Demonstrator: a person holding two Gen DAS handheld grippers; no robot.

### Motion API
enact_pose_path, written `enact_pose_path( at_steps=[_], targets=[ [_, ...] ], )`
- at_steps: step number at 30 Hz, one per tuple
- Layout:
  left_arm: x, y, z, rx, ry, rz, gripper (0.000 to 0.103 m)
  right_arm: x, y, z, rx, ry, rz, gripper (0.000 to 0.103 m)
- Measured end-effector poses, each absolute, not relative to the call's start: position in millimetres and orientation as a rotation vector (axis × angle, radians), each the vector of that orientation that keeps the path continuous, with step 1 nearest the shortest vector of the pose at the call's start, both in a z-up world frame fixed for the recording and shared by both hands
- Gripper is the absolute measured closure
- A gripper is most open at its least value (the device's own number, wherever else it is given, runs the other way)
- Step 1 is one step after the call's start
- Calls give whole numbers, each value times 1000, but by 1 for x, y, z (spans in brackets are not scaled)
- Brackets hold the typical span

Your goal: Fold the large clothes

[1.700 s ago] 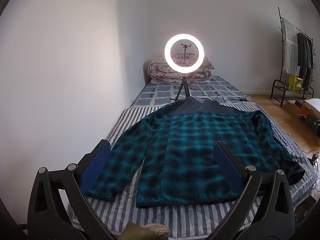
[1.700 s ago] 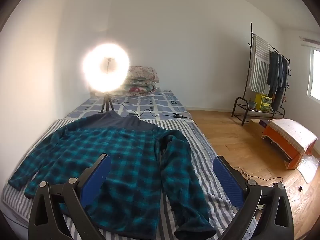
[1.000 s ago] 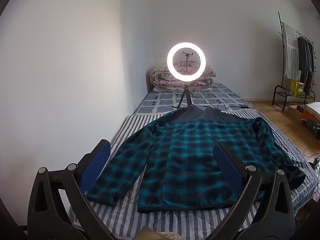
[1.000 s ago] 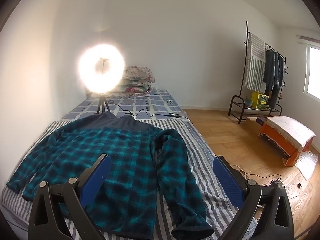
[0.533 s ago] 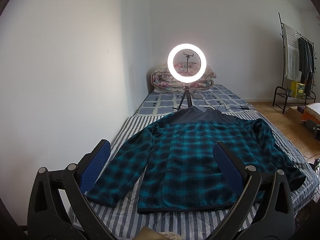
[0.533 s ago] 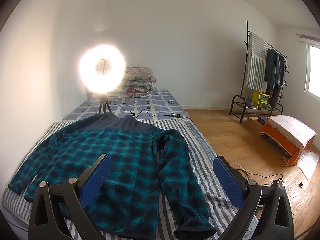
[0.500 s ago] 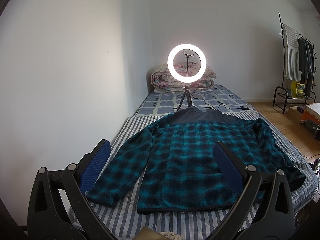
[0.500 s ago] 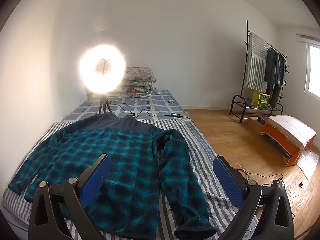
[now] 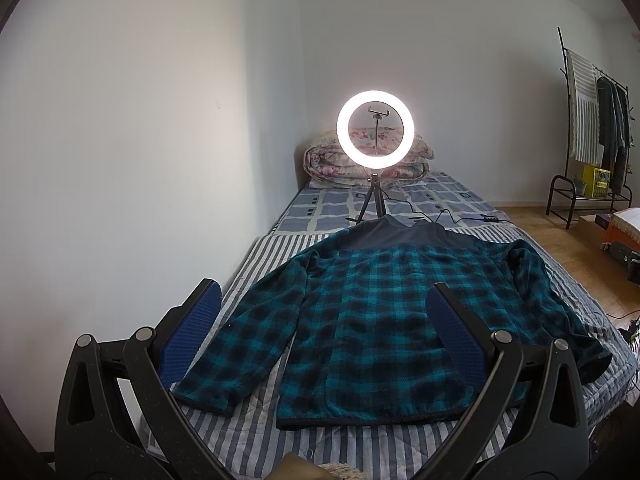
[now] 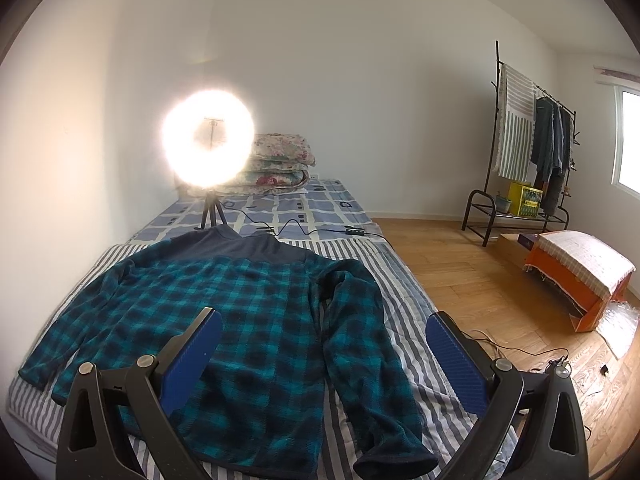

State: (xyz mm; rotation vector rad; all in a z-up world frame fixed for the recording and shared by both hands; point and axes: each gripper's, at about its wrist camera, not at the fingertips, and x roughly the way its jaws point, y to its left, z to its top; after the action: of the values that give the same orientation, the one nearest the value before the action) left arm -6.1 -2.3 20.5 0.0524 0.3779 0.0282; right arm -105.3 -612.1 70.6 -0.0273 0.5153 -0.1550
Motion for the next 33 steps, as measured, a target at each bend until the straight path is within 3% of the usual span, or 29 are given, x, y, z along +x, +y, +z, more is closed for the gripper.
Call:
enact_pose_path(
  at_steps=[33],
  targets=[
    [-7, 19, 15, 45, 377, 53, 0, -100, -591, 66, -23, 516, -97, 0]
  ],
)
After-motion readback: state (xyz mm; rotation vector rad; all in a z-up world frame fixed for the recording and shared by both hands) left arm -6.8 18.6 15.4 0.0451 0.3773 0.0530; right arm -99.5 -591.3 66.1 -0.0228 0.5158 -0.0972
